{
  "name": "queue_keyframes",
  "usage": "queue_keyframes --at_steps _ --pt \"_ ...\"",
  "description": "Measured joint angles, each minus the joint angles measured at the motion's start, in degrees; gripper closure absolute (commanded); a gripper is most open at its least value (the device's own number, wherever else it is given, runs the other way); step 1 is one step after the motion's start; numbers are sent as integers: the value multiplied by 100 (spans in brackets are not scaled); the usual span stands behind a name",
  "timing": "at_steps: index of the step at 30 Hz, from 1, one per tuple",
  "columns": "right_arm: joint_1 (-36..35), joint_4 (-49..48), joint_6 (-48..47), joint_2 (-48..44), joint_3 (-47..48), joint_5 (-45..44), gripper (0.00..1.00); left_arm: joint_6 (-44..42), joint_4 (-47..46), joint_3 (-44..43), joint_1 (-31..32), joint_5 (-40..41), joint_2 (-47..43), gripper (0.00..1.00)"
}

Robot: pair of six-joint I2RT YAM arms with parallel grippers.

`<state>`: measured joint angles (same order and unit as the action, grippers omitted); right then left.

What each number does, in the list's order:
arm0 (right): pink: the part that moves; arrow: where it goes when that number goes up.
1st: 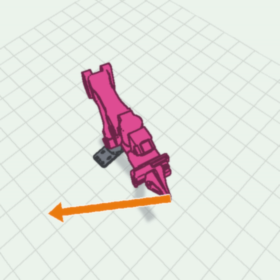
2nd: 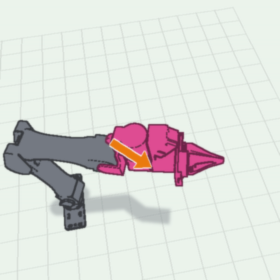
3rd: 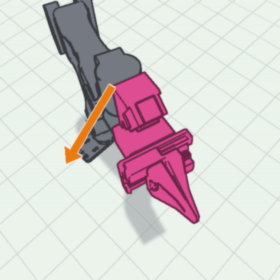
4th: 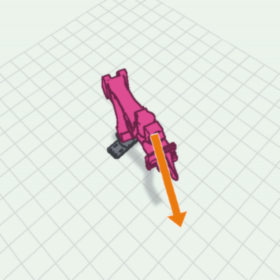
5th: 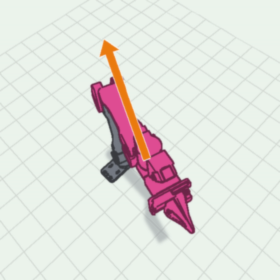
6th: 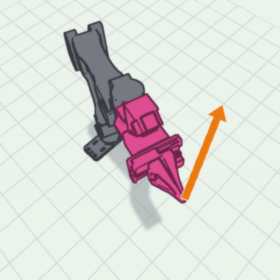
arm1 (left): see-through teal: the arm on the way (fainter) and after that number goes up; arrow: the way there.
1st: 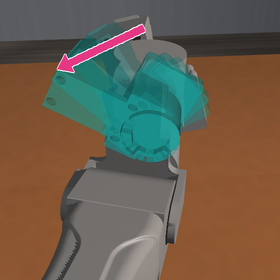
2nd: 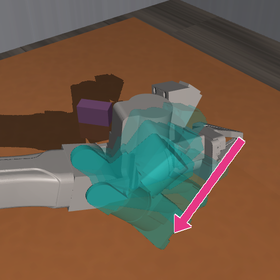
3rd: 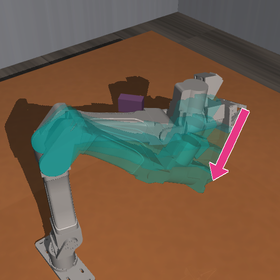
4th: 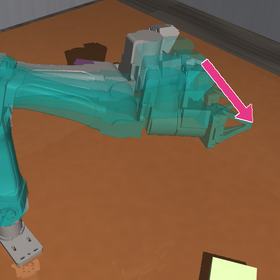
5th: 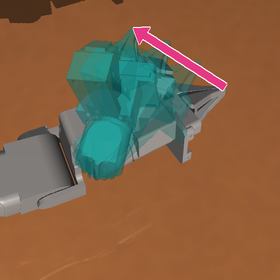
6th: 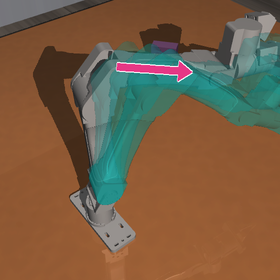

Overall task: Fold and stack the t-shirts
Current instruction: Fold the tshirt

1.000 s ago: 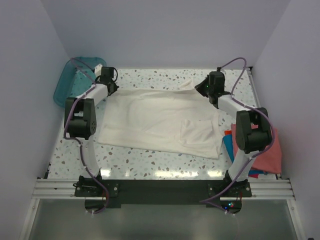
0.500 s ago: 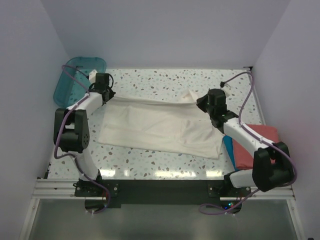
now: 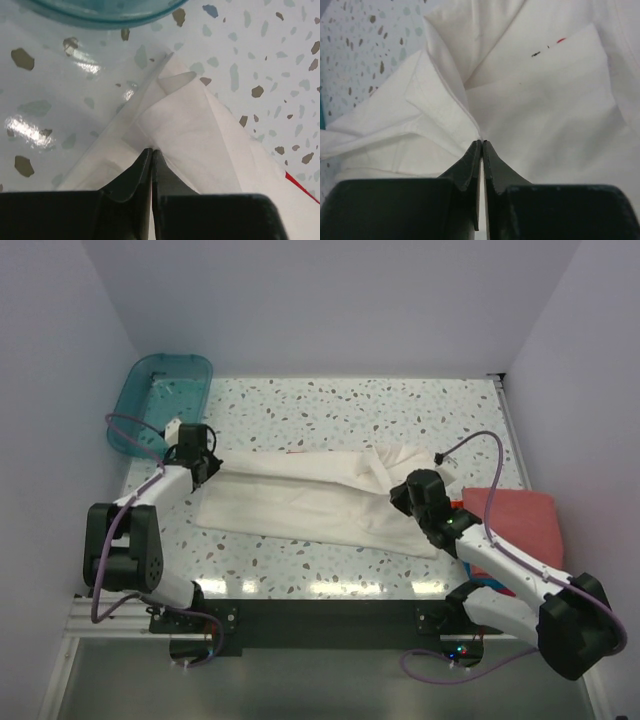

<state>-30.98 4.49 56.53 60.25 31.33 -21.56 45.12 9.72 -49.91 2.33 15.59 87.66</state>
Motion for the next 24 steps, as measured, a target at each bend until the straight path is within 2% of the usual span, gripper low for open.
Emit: queue_keyframes --at_steps 1,2,3,6,11,18,24 --pt "0 68 -9 -20 -72 0 81 37 -4 127 0 -24 -111 84" --pt "-2 179 -66 -42 -103 0 72 92 -13 321 0 -61 -275 70" --pt "-2 251 -125 -57 -107 -4 60 144 -26 498 -2 -81 -424 64" --pt "-4 514 -494 -109 13 -15 43 280 -24 876 -9 -149 -741 53" --pt "2 935 -1392 258 942 -168 39 389 -20 1016 -7 -240 -905 50" --pt "31 1316 -2885 2715 3506 -57 44 382 68 894 -9 -341 -977 50" --pt "0 1838 -3788 4199 4570 72 48 332 125 433 -9 -367 -632 50"
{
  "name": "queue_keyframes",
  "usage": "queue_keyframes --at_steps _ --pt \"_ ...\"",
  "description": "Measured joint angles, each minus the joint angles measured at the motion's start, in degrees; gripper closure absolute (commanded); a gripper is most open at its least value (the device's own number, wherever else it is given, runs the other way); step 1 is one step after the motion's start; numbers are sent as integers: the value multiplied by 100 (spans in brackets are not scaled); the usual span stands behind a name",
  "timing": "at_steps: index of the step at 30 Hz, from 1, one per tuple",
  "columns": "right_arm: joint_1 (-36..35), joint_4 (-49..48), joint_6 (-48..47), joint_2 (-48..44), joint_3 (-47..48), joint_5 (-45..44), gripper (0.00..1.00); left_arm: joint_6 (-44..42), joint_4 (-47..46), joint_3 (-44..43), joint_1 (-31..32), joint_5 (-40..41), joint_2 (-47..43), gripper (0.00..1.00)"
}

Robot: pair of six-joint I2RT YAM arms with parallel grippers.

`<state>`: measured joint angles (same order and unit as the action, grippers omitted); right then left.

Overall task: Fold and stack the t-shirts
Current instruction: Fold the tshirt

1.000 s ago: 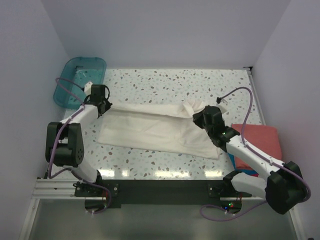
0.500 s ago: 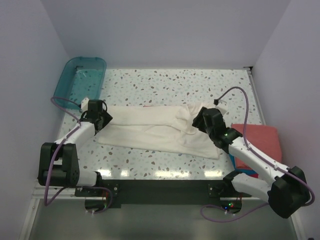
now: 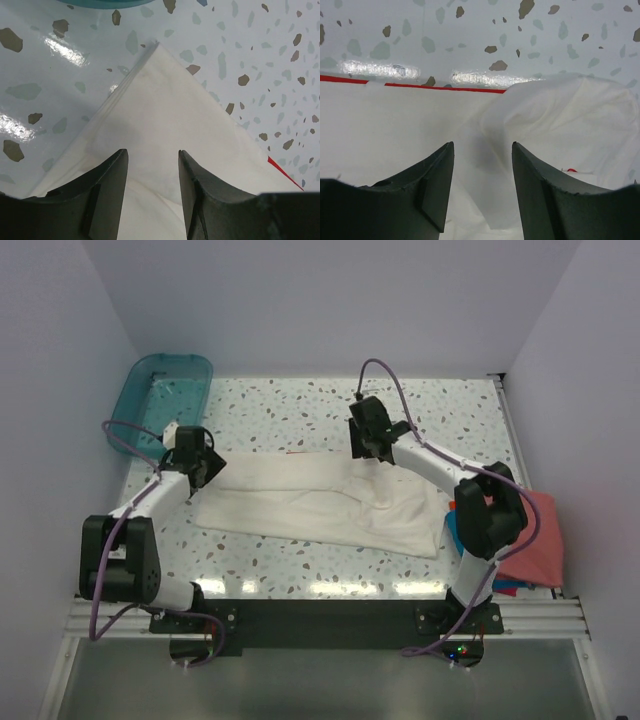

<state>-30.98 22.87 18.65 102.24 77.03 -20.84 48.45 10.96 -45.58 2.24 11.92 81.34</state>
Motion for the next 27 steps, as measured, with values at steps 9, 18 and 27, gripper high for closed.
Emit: queue_keyframes --at_steps 9,18,27 --pt "-216 516 -706 658 719 -74 48 -4 4 -326 2 -120 730 51" --pt "-275 758 -911 1115 739 -197 51 -4 -7 -474 2 -170 1158 51" --pt "-269 872 -868 1182 737 -365 100 -4 -7 -557 0 -173 1401 52"
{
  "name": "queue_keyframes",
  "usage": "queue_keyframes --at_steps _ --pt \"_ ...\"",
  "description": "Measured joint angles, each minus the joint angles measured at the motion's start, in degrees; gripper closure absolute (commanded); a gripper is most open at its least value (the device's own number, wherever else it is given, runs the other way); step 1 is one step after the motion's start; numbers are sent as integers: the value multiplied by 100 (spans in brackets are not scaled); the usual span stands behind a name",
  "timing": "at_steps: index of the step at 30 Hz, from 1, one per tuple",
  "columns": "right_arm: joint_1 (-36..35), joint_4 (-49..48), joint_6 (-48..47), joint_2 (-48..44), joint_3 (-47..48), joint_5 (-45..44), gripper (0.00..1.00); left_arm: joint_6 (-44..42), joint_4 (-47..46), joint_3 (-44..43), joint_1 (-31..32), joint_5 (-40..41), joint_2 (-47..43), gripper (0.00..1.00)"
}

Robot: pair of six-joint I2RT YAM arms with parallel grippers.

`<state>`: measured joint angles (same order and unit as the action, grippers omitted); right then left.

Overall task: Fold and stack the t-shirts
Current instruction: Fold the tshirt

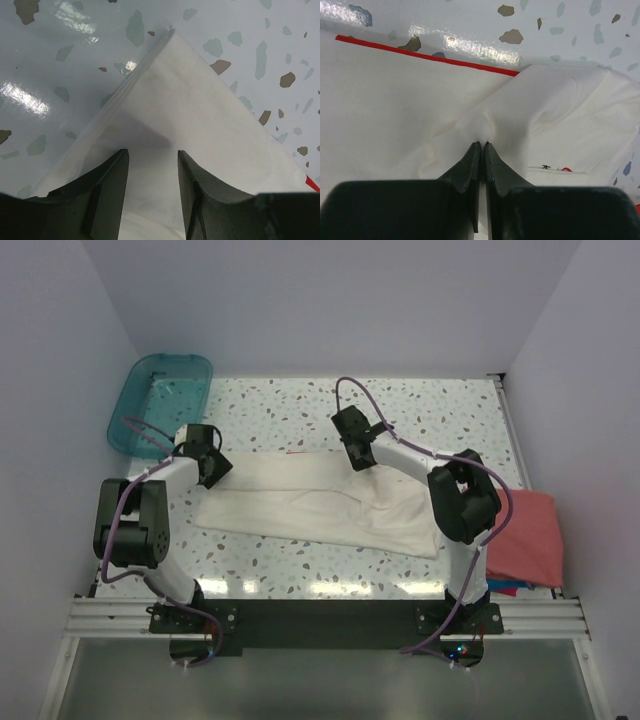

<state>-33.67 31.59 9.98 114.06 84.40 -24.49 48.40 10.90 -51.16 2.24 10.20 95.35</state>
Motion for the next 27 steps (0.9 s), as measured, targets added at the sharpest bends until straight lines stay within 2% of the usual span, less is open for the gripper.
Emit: queue_keyframes --at_steps 10,13,21,27 --pt "326 24 439 -365 -455 199 100 0 35 -55 0 7 44 53" --pt "535 37 765 -916 -807 175 100 2 55 -81 0 20 55 53" --pt "868 -39 1950 -3088 -2107 127 100 2 81 -149 -4 33 151 54" --pt "896 -28 2769 -4111 -3307 155 100 0 107 -192 -35 24 181 54"
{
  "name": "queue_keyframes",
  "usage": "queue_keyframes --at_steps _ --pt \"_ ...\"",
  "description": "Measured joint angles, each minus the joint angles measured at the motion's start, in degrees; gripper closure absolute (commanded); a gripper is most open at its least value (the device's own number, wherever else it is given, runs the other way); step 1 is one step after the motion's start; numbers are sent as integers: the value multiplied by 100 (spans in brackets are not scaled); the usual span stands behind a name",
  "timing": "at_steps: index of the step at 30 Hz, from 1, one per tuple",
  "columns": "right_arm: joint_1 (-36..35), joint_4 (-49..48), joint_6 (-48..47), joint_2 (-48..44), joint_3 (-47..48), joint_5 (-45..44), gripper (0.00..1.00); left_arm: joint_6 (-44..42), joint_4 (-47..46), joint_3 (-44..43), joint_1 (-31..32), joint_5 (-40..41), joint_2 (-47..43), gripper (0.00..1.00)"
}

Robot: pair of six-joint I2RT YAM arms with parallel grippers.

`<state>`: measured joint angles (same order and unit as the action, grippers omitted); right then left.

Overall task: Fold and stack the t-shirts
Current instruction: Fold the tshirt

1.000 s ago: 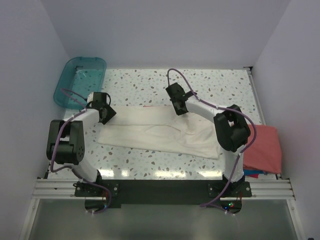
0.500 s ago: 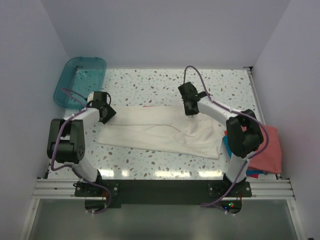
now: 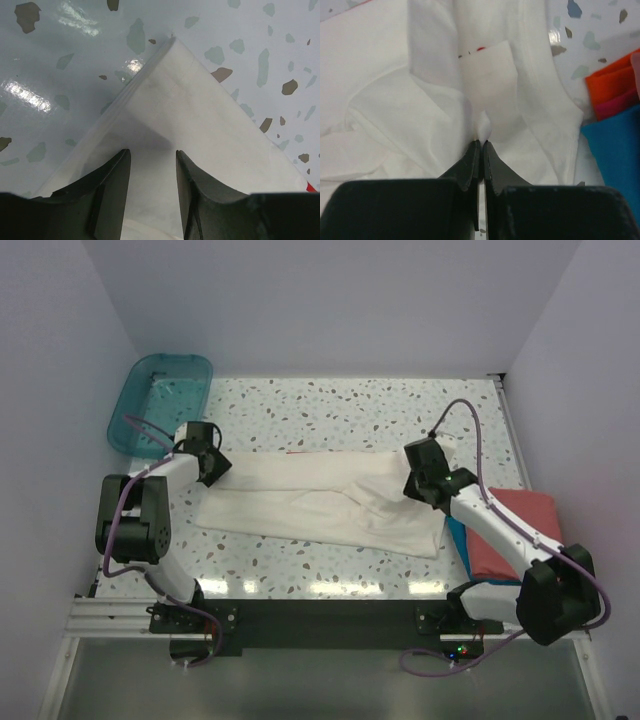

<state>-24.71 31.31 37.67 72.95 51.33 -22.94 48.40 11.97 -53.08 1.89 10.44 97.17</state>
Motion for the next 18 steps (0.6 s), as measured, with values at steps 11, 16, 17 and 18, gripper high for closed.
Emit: queue_keyframes --at_steps 11,16,17,18 --pt "9 96 973 -1613 -1637 234 50 -109 125 -131 -44 -4 7 54" --pt "59 133 629 -1517 -1073 131 45 -144 162 -186 -44 -9 20 54" --pt "131 160 468 -1246 -737 131 45 -149 175 -201 -44 -11 24 54" --pt "212 138 291 -839 -330 136 45 -151 186 -219 -44 -20 35 54"
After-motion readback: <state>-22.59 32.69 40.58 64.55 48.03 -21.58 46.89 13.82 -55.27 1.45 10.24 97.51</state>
